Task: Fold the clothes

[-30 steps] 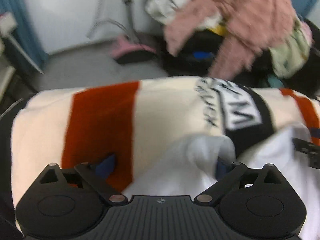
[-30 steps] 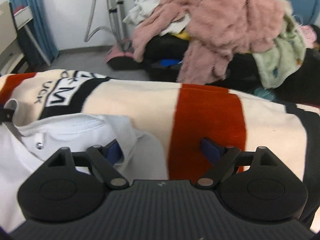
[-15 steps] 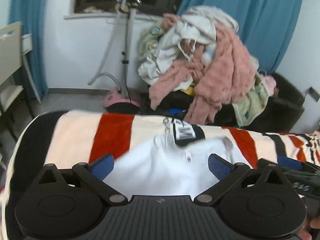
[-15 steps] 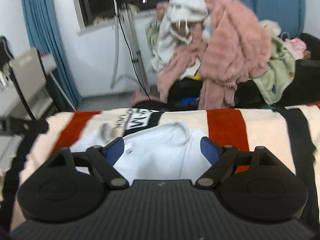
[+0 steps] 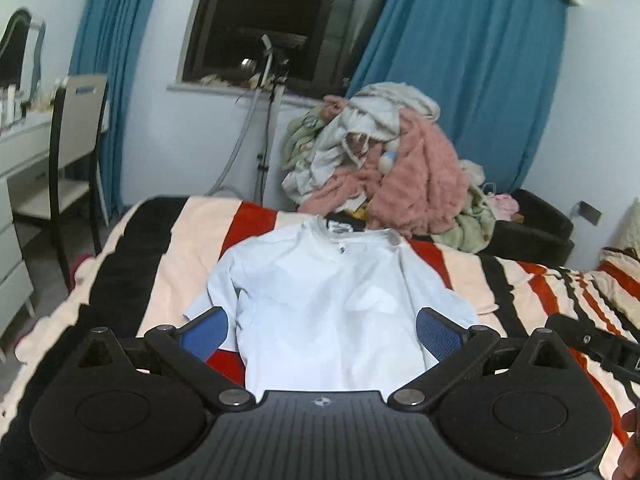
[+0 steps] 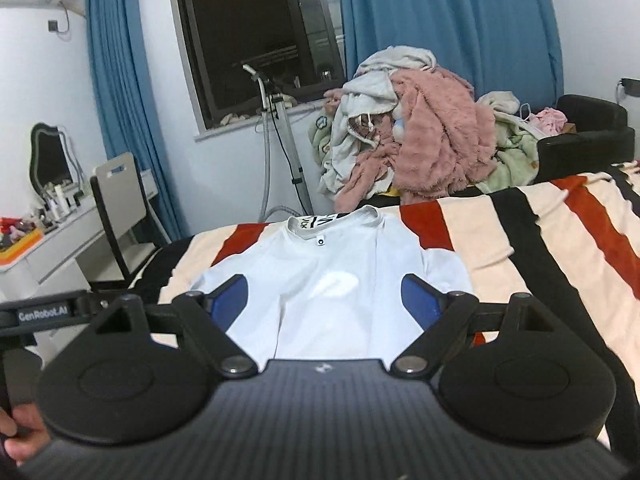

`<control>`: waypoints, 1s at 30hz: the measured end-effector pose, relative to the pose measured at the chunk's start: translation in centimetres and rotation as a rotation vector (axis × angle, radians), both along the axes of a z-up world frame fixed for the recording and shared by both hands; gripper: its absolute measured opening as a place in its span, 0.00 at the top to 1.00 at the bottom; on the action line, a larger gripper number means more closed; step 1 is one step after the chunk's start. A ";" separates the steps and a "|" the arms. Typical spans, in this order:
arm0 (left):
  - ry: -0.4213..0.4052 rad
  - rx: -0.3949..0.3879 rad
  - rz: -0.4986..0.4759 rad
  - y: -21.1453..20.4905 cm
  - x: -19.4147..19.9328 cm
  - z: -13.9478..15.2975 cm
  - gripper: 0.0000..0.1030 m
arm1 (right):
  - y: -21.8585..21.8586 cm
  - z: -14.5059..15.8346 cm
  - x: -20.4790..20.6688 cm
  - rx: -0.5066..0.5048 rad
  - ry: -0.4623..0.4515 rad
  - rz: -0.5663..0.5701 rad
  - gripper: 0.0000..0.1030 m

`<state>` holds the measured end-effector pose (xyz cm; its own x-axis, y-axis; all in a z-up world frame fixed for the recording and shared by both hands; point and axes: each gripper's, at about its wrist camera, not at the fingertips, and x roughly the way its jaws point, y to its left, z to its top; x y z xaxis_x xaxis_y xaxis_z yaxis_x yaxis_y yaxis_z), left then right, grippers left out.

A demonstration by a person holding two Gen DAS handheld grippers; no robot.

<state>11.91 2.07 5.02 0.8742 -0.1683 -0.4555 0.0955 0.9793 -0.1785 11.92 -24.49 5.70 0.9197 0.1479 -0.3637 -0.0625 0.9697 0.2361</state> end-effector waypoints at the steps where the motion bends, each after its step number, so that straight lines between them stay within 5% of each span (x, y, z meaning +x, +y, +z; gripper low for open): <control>1: -0.028 0.012 0.002 0.0 -0.9 -0.1 0.02 | -0.1 -0.3 -0.9 0.000 -0.017 -0.001 0.18; 8: -0.108 0.091 -0.001 -0.6 -4.1 -3.4 0.01 | -0.7 -4.2 -4.0 0.001 -0.087 -0.038 0.18; 14: -0.126 0.179 -0.033 -1.4 -2.9 -5.5 0.01 | -0.8 -5.2 -3.6 0.009 -0.100 -0.044 0.18; 30: 0.065 -0.039 0.117 3.7 2.6 -10.2 0.01 | -0.3 -7.5 -1.4 0.002 -0.022 -0.062 0.18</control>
